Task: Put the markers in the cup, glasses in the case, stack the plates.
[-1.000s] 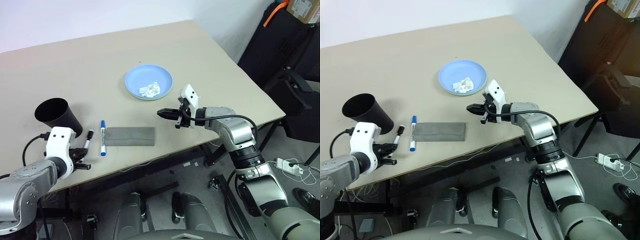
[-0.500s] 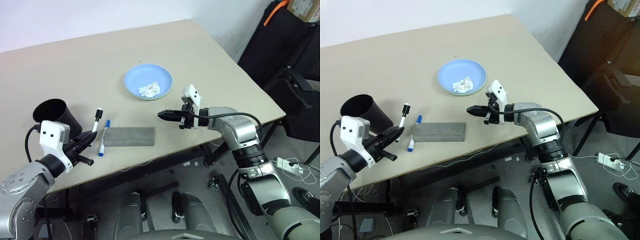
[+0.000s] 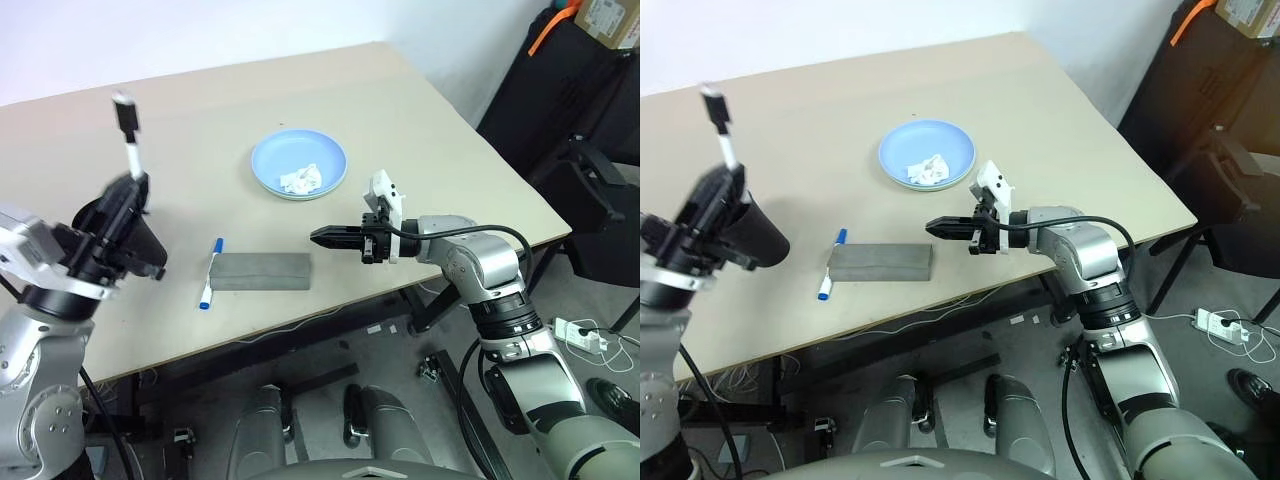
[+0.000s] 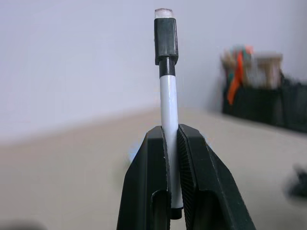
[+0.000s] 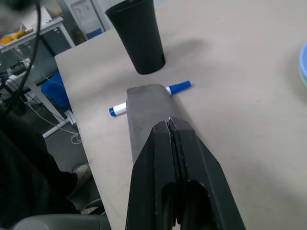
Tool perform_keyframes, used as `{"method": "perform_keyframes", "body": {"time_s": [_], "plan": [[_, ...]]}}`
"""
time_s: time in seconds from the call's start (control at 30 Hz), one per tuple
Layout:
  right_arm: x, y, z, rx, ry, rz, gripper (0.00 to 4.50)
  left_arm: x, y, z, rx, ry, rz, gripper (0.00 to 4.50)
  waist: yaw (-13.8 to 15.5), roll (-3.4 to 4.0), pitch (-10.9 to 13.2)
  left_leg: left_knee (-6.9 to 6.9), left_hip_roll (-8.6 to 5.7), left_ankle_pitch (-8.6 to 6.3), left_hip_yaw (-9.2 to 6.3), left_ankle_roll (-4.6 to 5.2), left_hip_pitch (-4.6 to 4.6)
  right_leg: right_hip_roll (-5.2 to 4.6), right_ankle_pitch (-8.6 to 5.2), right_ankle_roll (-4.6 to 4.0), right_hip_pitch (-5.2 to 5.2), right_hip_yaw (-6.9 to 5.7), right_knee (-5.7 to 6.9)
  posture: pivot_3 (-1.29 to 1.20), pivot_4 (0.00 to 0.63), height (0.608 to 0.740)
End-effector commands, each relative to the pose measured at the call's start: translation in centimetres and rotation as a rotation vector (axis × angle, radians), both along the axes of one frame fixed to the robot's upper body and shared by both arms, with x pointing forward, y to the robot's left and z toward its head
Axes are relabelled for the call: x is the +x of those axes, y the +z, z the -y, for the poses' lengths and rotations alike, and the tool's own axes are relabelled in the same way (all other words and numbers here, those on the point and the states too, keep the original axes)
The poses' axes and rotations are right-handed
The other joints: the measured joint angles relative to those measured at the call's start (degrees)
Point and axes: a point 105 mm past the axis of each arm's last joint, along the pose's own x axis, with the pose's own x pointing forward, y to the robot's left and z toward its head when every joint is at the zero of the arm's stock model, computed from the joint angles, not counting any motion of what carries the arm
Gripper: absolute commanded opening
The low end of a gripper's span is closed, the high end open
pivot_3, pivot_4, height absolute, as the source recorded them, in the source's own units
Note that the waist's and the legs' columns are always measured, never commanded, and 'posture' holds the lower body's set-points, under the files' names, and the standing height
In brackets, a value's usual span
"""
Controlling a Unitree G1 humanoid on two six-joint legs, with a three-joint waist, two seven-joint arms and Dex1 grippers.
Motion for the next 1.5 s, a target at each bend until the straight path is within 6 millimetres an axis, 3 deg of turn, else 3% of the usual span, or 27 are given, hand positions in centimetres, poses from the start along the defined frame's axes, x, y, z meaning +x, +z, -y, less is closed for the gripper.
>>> {"method": "perform_keyframes", "body": {"time_s": [0.03, 0.17, 0.3, 0.47, 0.77, 1.03, 1.43, 1.47, 1.5], "plan": [[-0.2, 1.2, -0.6, 0.024, 0.016, 0.063, 0.0, 0.1, 1.7, -1.7, 0.047, 0.134, 0.101, 0.02, -0.02, 0.0, 0.0, 0.02, 0.0, 0.0, 0.0, 0.0, 0.0, 0.02, 0.0, 0.0, 0.0, 0.01, 0.0, 0.0, 0.15, 0.719], [0.0, 1.2, -0.8, 0.023, 0.011, 0.075, 0.0, 0.7, 2.0, -3.6, 0.05, 0.216, 0.114, 0.02, 0.05, 0.0, 0.0, 0.02, 0.01, 0.0, 0.02, 0.0, -0.01, 0.07, -0.01, 0.0, -0.03, 0.04, 0.0, 0.0, 0.15, 0.719], [0.0, 1.1, -1.0, 0.017, 0.01, 0.081, 0.0, 1.2, 1.2, -5.9, 0.034, 0.297, 0.069, 0.02, 0.05, 0.0, 0.0, 0.07, 0.01, 0.0, 0.11, 0.0, -0.01, 0.07, -0.02, 0.01, -0.05, 0.09, 0.02, 0.0, 0.15, 0.719], [0.0, 1.1, -1.0, 0.012, 0.004, 0.089, 0.0, 1.4, -0.3, -7.3, -0.013, 0.323, 0.017, 0.02, 0.1, 0.0, 0.0, 0.07, 0.04, 0.0, 0.12, 0.0, -0.02, 0.03, -0.02, 0.01, -0.07, 0.1, 0.02, 0.0, 0.15, 0.719], [0.3, 1.0, -0.9, -0.004, -0.015, 0.104, 0.0, 2.4, -2.6, -7.8, -0.024, 0.333, -0.057, 0.02, 0.02, 0.0, 0.0, -0.01, 0.09, 0.0, 0.12, 0.0, -0.03, 0.03, -0.02, 0.01, -0.09, 0.09, -0.02, 0.0, 0.15, 0.719], [0.6, 0.9, -0.7, -0.014, -0.029, 0.115, 0.0, 2.3, -3.5, -8.1, -0.001, 0.36, -0.075, 0.02, -0.01, 0.0, 0.0, -0.02, 0.09, 0.0, 0.18, 0.0, -0.05, 0.02, -0.02, 0.01, -0.13, 0.13, -0.05, 0.0, 0.15, 0.719], [0.8, 0.8, -0.8, -0.022, -0.028, 0.125, 0.0, 1.9, -3.4, -7.7, 0.018, 0.363, -0.061, 4.17, -0.04, 0.0, 0.0, -0.09, 0.18, 0.0, 0.19, 0.0, -0.06, 0.04, -0.02, 0.01, -0.15, 0.13, -0.12, 0.0, 0.15, 0.719], [0.8, 0.8, -0.8, -0.022, -0.028, 0.126, 0.0, 1.9, -3.3, -7.6, 0.019, 0.36, -0.057, 4.46, -0.04, 0.0, 0.0, -0.09, 0.17, 0.0, 0.2, 0.0, -0.06, 0.04, -0.02, 0.01, -0.15, 0.13, -0.12, 0.0, 0.15, 0.719], [0.8, 0.8, -0.8, -0.021, -0.027, 0.126, 0.0, 1.8, -3.3, -7.5, 0.022, 0.357, -0.053, 4.46, -0.04, 0.0, 0.0, -0.09, 0.15, 0.0, 0.21, 0.0, -0.06, 0.04, -0.02, 0.01, -0.16, 0.14, -0.12, 0.0, 0.15, 0.719]]}}
